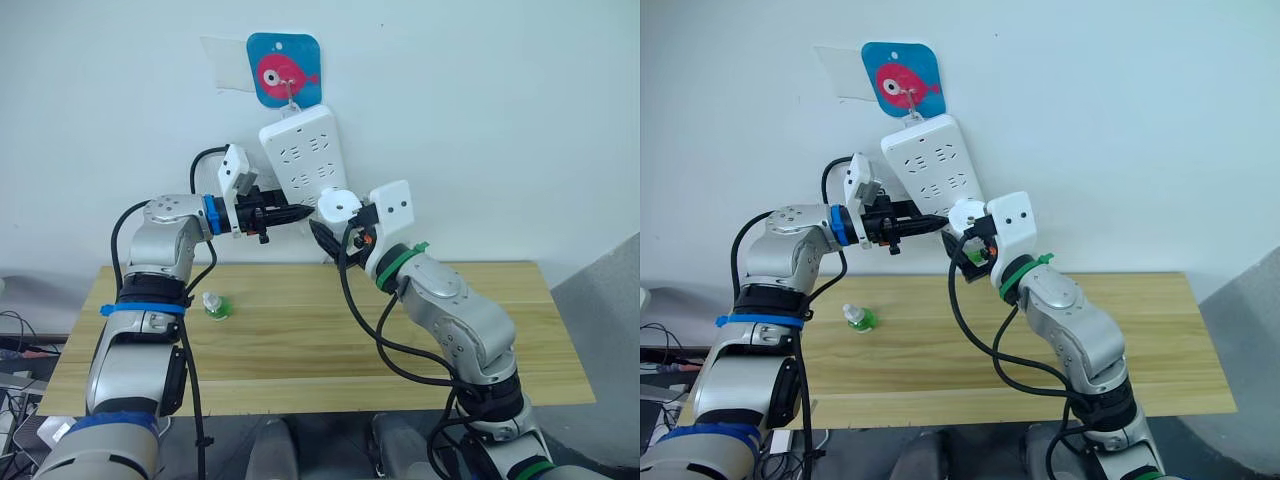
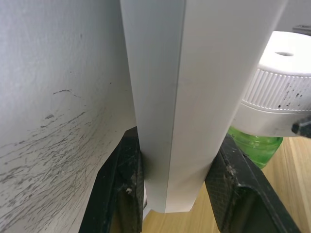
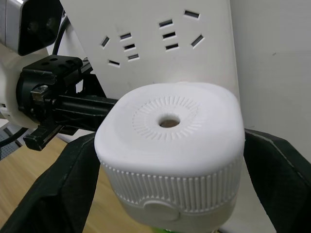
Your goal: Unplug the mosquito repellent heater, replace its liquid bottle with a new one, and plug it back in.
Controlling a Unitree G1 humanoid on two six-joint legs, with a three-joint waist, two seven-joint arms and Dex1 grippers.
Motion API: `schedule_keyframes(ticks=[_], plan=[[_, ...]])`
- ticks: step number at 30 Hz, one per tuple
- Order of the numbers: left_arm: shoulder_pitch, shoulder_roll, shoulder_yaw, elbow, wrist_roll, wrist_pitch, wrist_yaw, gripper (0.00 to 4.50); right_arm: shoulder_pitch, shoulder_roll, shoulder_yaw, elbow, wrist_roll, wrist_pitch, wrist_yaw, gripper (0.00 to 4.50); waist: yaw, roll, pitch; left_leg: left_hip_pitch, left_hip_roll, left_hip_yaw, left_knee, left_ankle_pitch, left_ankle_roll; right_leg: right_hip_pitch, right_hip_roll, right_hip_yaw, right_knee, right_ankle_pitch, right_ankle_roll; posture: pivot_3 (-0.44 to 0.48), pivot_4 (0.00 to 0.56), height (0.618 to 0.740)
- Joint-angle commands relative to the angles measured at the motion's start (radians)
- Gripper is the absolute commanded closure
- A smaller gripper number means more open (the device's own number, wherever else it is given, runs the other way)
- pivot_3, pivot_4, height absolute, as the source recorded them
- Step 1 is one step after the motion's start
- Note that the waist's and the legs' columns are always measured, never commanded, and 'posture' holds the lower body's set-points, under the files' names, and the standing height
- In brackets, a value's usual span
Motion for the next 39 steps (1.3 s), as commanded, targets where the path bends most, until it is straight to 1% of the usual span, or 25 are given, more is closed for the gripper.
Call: schedule_keyframes(ticks=[1,2,5,9,15,19,23,24,25,27,30,32,33,35,37,39], plan=[[0.011,0.001,0.019,-0.022,-0.010,0.001,0.019,3.20,-0.020,0.014,0.005,-0.013,-0.021,-0.038,0.003,1.26,-0.001,0.000,0.000,0.000,0.000,0.000,0.000,0.000,0.000,0.000,0.000,0.000,0.000,0.000,0.000,-0.082,0.226,0.740],[0.013,0.001,0.019,-0.024,-0.009,-0.001,0.020,3.20,-0.019,0.015,0.005,-0.013,-0.024,-0.041,0.004,1.45,-0.001,0.000,0.000,0.000,0.000,0.000,0.000,0.000,0.000,0.000,0.000,0.000,0.000,0.000,0.000,-0.082,0.223,0.740],[0.017,0.000,0.019,-0.018,0.001,-0.009,0.031,3.20,-0.013,0.012,0.007,-0.021,-0.029,-0.045,0.011,1.46,-0.001,0.000,0.000,0.000,0.000,0.000,0.001,0.000,0.000,0.000,0.000,0.000,0.002,0.000,0.000,-0.083,0.219,0.740],[-0.001,-0.004,0.016,0.037,0.042,-0.054,0.086,3.20,0.022,-0.028,0.004,-0.091,-0.004,-0.017,0.056,1.47,-0.001,0.000,0.000,0.000,0.000,0.000,0.001,0.000,0.000,0.000,0.000,0.000,0.003,0.000,0.000,-0.089,0.216,0.740],[-0.019,-0.004,0.020,0.074,0.053,-0.061,0.118,3.20,0.078,-0.082,-0.046,-0.200,0.043,0.058,0.082,1.48,0.022,0.000,0.000,-0.002,0.000,-0.001,-0.001,0.001,-0.002,0.000,0.000,-0.002,-0.002,0.000,0.000,-0.096,0.223,0.740],[-0.023,0.004,0.016,0.102,0.063,-0.091,0.131,3.20,0.083,-0.092,-0.064,-0.233,0.050,0.094,0.073,1.48,0.019,0.000,0.001,-0.001,0.000,-0.001,0.000,0.000,0.000,0.000,0.000,-0.001,0.001,0.000,0.000,-0.102,0.228,0.740],[-0.021,0.009,0.020,0.110,0.057,-0.102,0.140,3.20,0.085,-0.094,-0.083,-0.252,0.053,0.114,0.060,1.48,0.005,0.000,0.002,0.001,0.000,-0.001,0.000,0.002,0.001,0.001,0.000,-0.001,0.003,0.001,0.001,-0.105,0.232,0.740],[-0.017,0.012,0.022,0.108,0.052,-0.095,0.139,2.47,0.088,-0.096,-0.090,-0.257,0.054,0.117,0.059,1.48,0.001,0.000,0.002,0.001,0.000,-0.001,0.001,0.003,0.002,0.001,0.000,-0.001,0.003,0.002,0.002,-0.107,0.233,0.740],[-0.010,0.018,0.026,0.099,0.044,-0.083,0.133,2.24,0.094,-0.095,-0.103,-0.263,0.060,0.115,0.060,1.48,-0.003,-0.001,0.003,0.001,0.000,-0.001,0.001,0.003,0.002,0.001,0.000,-0.001,0.003,0.002,0.003,-0.109,0.234,0.740],[0.012,0.033,0.031,0.075,0.034,-0.068,0.128,1.57,0.110,-0.098,-0.136,-0.269,0.073,0.110,0.069,1.48,-0.005,-0.001,0.006,0.001,0.000,-0.001,0.000,0.003,0.002,0.000,0.000,0.000,0.003,0.002,0.002,-0.111,0.237,0.740],[0.061,0.055,0.041,0.027,0.025,-0.040,0.134,0.71,0.129,-0.099,-0.196,-0.263,0.102,0.110,0.079,1.48,-0.004,-0.001,0.006,0.000,0.000,-0.001,0.000,0.004,0.001,0.000,0.000,-0.001,0.003,0.003,0.000,-0.112,0.238,0.740],[0.144,0.080,0.045,-0.053,0.014,-0.008,0.127,0.17,0.135,-0.090,-0.255,-0.240,0.134,0.106,0.081,1.48,-0.010,0.000,0.007,0.001,0.000,-0.001,-0.001,0.004,0.001,0.000,0.000,-0.001,0.002,0.003,0.000,-0.117,0.239,0.740],[0.193,0.094,0.049,-0.101,0.006,0.010,0.122,0.04,0.136,-0.078,-0.290,-0.226,0.153,0.109,0.075,1.48,-0.020,0.000,0.008,0.001,0.000,-0.001,-0.001,0.004,0.001,0.000,0.000,0.000,0.002,0.003,0.000,-0.120,0.239,0.740],[0.302,0.118,0.061,-0.218,-0.015,0.055,0.131,0.04,0.134,-0.043,-0.370,-0.193,0.200,0.119,0.052,1.48,-0.030,0.001,0.009,0.001,0.001,0.001,-0.003,0.003,0.001,-0.002,0.000,0.002,0.002,0.003,0.000,-0.123,0.239,0.740],[0.424,0.138,0.076,-0.355,-0.033,0.090,0.146,0.04,0.133,-0.003,-0.452,-0.162,0.258,0.145,0.022,1.48,-0.029,0.001,0.012,-0.001,0.001,0.000,-0.004,0.005,-0.002,-0.003,0.000,0.001,0.000,0.003,0.000,-0.127,0.237,0.740],[0.541,0.156,0.085,-0.483,-0.042,0.097,0.150,0.04,0.137,0.014,-0.507,-0.139,0.304,0.168,0.010,1.48,-0.025,0.001,0.013,-0.005,0.002,0.000,-0.005,0.005,-0.003,-0.008,0.000,0.000,0.000,0.002,-0.001,-0.128,0.236,0.740]])
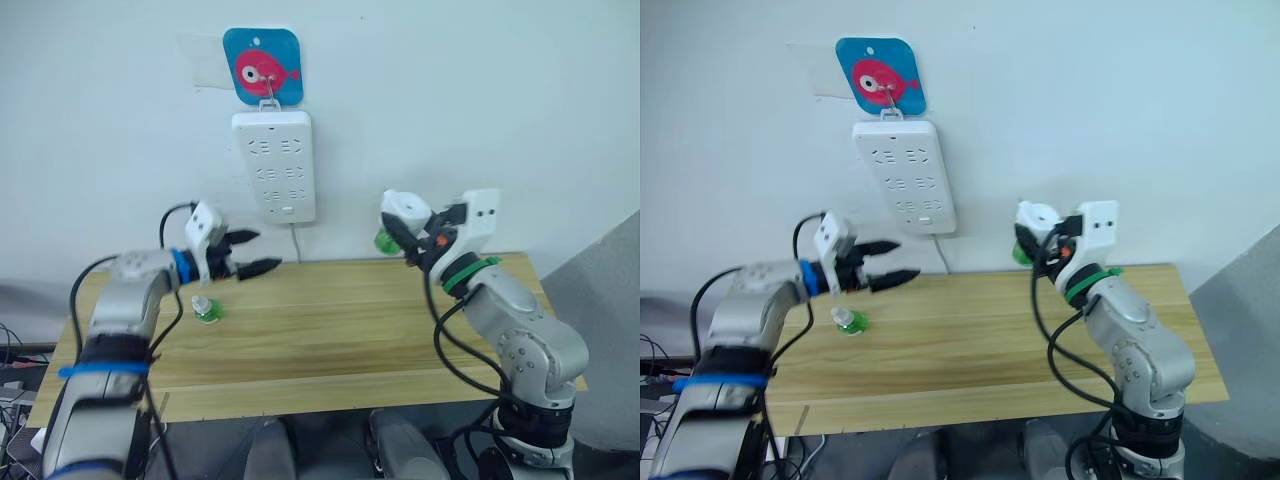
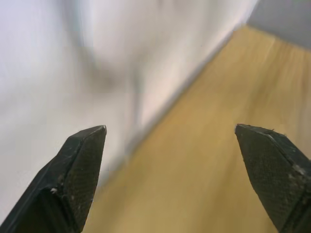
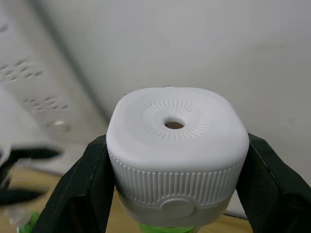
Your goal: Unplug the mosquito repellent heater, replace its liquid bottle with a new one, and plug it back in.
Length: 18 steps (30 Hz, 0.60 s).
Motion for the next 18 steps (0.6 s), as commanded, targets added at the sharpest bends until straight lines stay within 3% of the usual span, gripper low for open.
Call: schedule_keyframes(ticks=[1,4,9,13,18], plan=[[0.142,0.038,0.037,-0.254,-0.044,0.007,0.004,0.04,0.000,0.025,-0.088,0.012,0.107,0.033,-0.022,1.48,0.005,-0.001,0.002,-0.003,0.000,0.000,0.000,0.000,0.000,-0.003,0.000,0.000,0.000,0.000,0.000,-0.130,0.236,0.740],[0.259,-0.004,0.035,-0.436,-0.066,-0.052,0.039,0.04,-0.003,0.106,-0.186,0.050,0.238,0.080,-0.088,1.48,0.015,0.001,0.004,-0.004,0.000,0.002,-0.003,0.000,-0.001,-0.005,-0.002,0.001,-0.001,-0.001,-0.002,-0.118,0.232,0.740],[0.247,-0.150,-0.082,-0.641,-0.048,-0.081,0.157,0.04,-0.010,0.223,-0.338,0.105,0.583,0.125,-0.299,1.48,0.026,0.001,0.005,-0.004,-0.002,0.002,-0.001,-0.002,0.003,-0.004,-0.002,0.001,0.001,-0.001,-0.002,-0.115,0.232,0.740],[0.188,-0.264,-0.164,-0.675,-0.021,-0.086,0.252,0.04,0.026,0.197,-0.324,0.126,0.861,0.080,-0.468,1.48,0.021,0.001,0.004,-0.003,-0.003,0.002,0.000,-0.003,0.003,-0.003,-0.003,0.002,0.001,-0.001,-0.001,-0.124,0.230,0.740],[0.142,-0.389,-0.248,-0.590,0.044,-0.148,0.349,0.04,0.085,0.154,-0.216,0.086,1.119,-0.018,-0.627,1.48,0.002,0.001,0.004,-0.003,-0.002,0.001,-0.001,-0.003,0.004,-0.003,0.000,0.002,0.000,-0.001,-0.001,-0.144,0.227,0.740]])
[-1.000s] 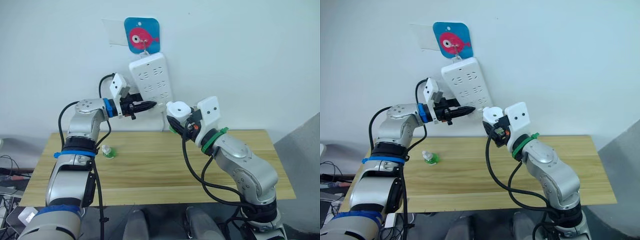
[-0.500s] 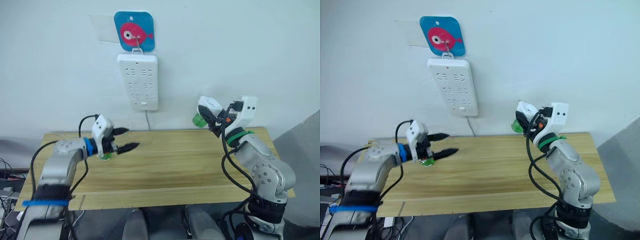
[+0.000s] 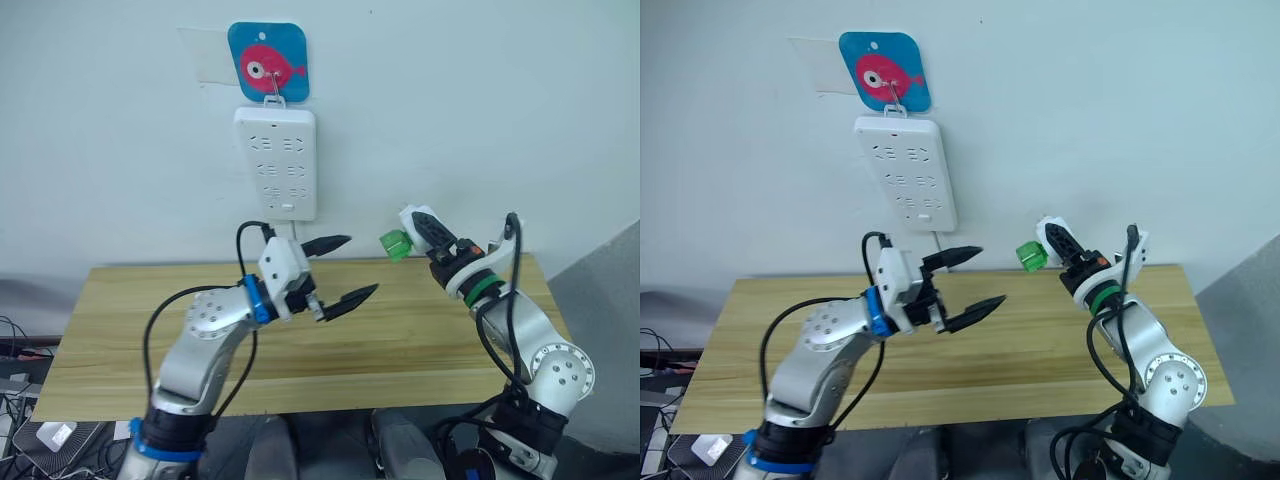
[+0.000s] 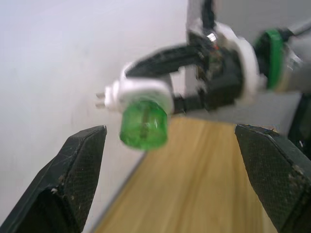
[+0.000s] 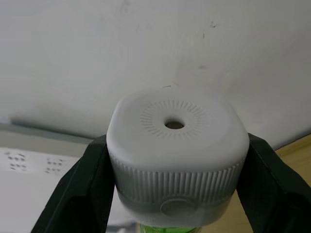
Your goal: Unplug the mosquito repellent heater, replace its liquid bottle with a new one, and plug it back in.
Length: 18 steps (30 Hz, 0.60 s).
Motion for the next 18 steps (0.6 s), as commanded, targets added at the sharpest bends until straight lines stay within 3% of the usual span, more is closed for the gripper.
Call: schedule_keyframes(ticks=[1,7,17,18], plan=[[-0.026,-0.060,-0.050,0.053,0.049,-0.073,0.058,0.04,0.041,-0.016,0.097,-0.074,0.188,-0.077,-0.088,1.48,-0.007,0.000,0.000,0.000,0.000,0.000,0.000,0.000,0.000,0.000,0.000,0.000,0.000,0.000,0.000,-0.147,0.227,0.740],[-0.064,-0.110,-0.082,0.150,0.104,-0.155,0.097,0.04,0.056,-0.097,0.210,-0.114,0.326,-0.222,-0.177,1.48,-0.011,0.000,0.000,0.000,0.000,0.000,0.001,0.000,0.000,0.000,0.000,0.000,0.001,0.000,0.000,-0.162,0.225,0.740],[-0.083,-0.146,-0.088,0.182,0.116,-0.209,0.133,0.04,0.091,-0.234,0.315,-0.130,0.374,-0.351,-0.162,1.48,-0.009,0.000,0.000,0.000,0.000,0.000,0.001,0.002,-0.003,0.000,0.000,0.000,0.000,0.000,0.001,-0.169,0.225,0.740],[-0.086,-0.144,-0.085,0.178,0.110,-0.207,0.130,0.21,0.094,-0.244,0.319,-0.128,0.374,-0.360,-0.157,1.48,-0.009,0.000,0.000,0.000,0.000,0.001,0.001,0.002,-0.003,0.000,0.000,0.000,0.000,0.000,0.001,-0.169,0.225,0.740]])
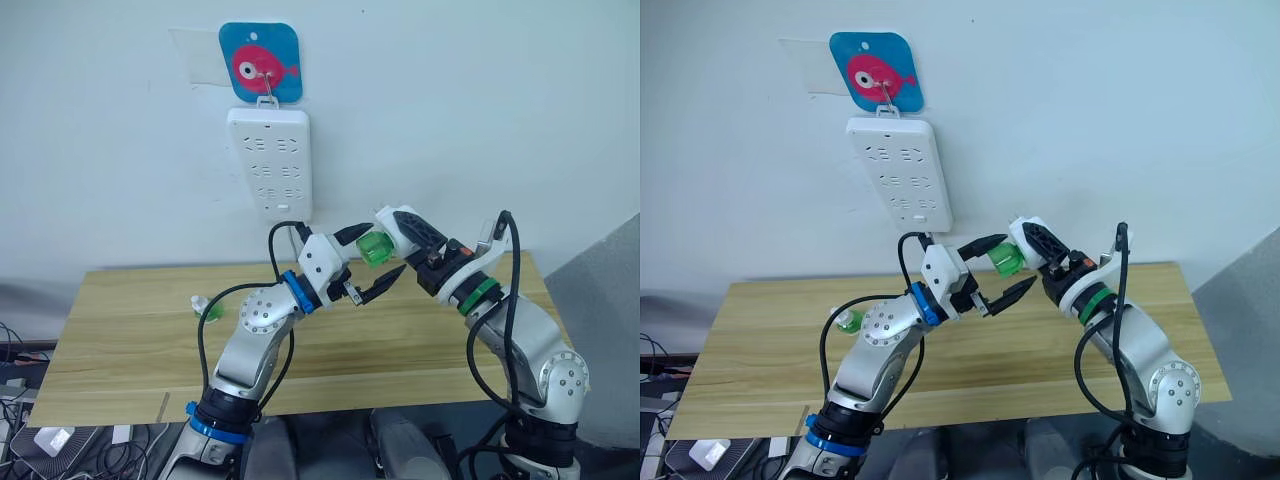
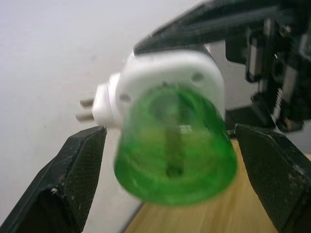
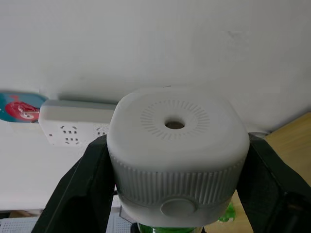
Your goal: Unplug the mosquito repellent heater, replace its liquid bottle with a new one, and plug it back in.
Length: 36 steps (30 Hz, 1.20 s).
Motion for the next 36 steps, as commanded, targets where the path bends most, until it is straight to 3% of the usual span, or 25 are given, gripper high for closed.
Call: schedule_keyframes(ticks=[1,7,8,14,16,19,24,30,36], plan=[[-0.014,-0.004,0.008,-0.037,-0.023,-0.015,0.000,0.42,0.003,-0.029,0.011,-0.049,0.028,-0.047,0.030,1.48,0.000,0.000,0.000,0.000,0.000,0.000,0.000,0.000,0.000,0.000,0.000,0.000,0.000,0.000,0.000,-0.168,0.225,0.740],[-0.005,0.010,0.008,-0.026,-0.035,0.012,-0.007,2.18,0.013,-0.067,0.035,-0.046,0.035,-0.090,0.054,1.48,0.000,0.000,0.000,0.000,0.000,0.000,0.000,0.000,0.000,0.000,0.000,0.000,0.000,0.000,0.000,-0.169,0.225,0.740],[-0.004,0.007,0.009,-0.024,-0.039,0.017,-0.004,2.24,0.016,-0.072,0.038,-0.047,0.038,-0.094,0.057,1.48,0.000,0.000,0.000,0.000,0.000,0.000,0.000,0.000,0.000,0.000,0.000,0.000,0.000,0.000,0.000,-0.171,0.226,0.740],[-0.010,-0.006,0.013,-0.019,-0.042,0.021,0.000,2.24,0.032,-0.103,0.062,-0.060,0.071,-0.106,0.080,1.48,0.001,0.000,0.000,0.000,0.000,0.000,0.000,0.000,0.000,0.000,0.000,0.000,0.000,0.000,0.000,-0.173,0.227,0.740],[-0.018,0.002,0.012,-0.020,-0.038,0.014,-0.013,2.24,0.035,-0.133,0.069,-0.057,0.095,-0.088,0.101,0.77,0.001,0.000,0.000,0.000,0.000,0.000,0.000,0.000,0.000,0.000,0.000,0.000,0.000,0.000,0.000,-0.175,0.225,0.740],[-0.031,0.041,0.006,-0.023,-0.043,-0.011,-0.077,2.24,0.033,-0.250,0.076,-0.014,0.134,0.007,0.184,0.03,0.001,0.000,0.000,0.000,0.000,0.000,0.000,0.000,0.000,0.000,0.000,0.000,0.000,0.000,0.000,-0.171,0.227,0.740],[-0.055,0.113,0.010,0.003,-0.074,-0.062,-0.198,2.24,0.014,-0.434,0.038,0.174,0.149,0.246,0.456,0.03,0.002,0.000,0.000,0.001,0.000,0.000,0.001,0.000,0.000,0.002,0.000,0.000,0.000,0.000,0.000,-0.166,0.229,0.740],[-0.081,0.193,0.001,0.026,-0.105,-0.155,-0.358,2.24,-0.174,-0.616,0.057,0.501,0.149,0.632,0.842,0.03,0.003,0.000,0.000,0.002,0.000,0.001,0.002,0.000,0.000,0.002,0.000,0.000,0.000,0.000,0.000,-0.147,0.231,0.740],[-0.061,0.214,-0.008,0.008,-0.122,-0.163,-0.409,2.24,-0.294,-0.717,0.154,0.604,0.149,0.769,0.971,0.03,0.015,0.000,0.001,0.001,0.000,0.001,0.002,-0.002,0.003,0.003,0.000,-0.001,-0.002,0.000,0.000,-0.135,0.234,0.740]])
